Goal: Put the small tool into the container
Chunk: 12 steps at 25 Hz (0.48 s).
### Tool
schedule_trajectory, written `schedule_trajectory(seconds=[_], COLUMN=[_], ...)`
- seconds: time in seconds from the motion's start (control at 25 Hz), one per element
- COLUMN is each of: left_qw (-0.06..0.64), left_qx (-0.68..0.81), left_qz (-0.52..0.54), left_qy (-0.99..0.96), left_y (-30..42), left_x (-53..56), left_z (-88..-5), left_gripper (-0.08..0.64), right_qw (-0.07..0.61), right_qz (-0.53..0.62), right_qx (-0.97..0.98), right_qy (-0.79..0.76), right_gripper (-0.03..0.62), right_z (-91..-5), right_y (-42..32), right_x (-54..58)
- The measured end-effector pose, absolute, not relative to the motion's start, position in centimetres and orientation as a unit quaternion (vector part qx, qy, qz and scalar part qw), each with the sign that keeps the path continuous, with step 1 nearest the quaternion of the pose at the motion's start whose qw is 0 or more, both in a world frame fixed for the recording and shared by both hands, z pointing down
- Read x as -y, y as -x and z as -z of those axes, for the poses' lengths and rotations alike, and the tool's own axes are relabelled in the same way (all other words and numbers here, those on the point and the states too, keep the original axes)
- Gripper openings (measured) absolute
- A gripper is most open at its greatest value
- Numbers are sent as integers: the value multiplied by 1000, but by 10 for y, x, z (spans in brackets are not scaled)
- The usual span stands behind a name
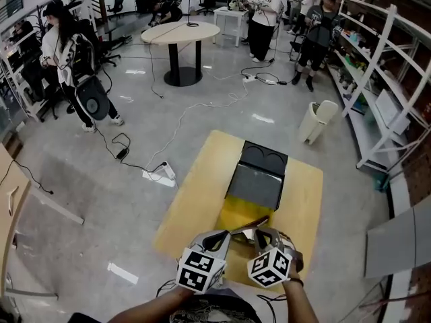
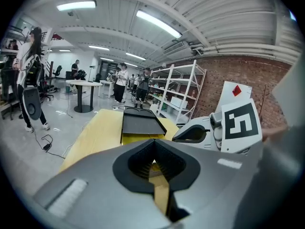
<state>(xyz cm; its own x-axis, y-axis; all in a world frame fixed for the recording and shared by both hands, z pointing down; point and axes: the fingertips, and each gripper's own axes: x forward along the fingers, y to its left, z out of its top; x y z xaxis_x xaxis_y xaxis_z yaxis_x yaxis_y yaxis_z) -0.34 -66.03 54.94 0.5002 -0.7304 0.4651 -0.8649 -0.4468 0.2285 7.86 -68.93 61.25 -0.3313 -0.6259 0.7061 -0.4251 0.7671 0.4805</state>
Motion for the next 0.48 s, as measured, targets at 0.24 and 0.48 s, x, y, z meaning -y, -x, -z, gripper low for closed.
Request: schedule_trajectory(seconds=[0.24,0.48], left_qw=[210,194], left_qx=[462,435], left_qz=[-153,-142], left_qy=[-848,-868], left_y=[7,32], left_x=[625,561], left_z=[-524,-519], left_gripper=[17,16], right_qw=[423,343], right_qz=[52,-15], right_qx=[822,837], right_qy=[-377,-427], right_gripper=[6,6], right_z=[-575,-557], right_y=[-64,-24], right_x=[645,574])
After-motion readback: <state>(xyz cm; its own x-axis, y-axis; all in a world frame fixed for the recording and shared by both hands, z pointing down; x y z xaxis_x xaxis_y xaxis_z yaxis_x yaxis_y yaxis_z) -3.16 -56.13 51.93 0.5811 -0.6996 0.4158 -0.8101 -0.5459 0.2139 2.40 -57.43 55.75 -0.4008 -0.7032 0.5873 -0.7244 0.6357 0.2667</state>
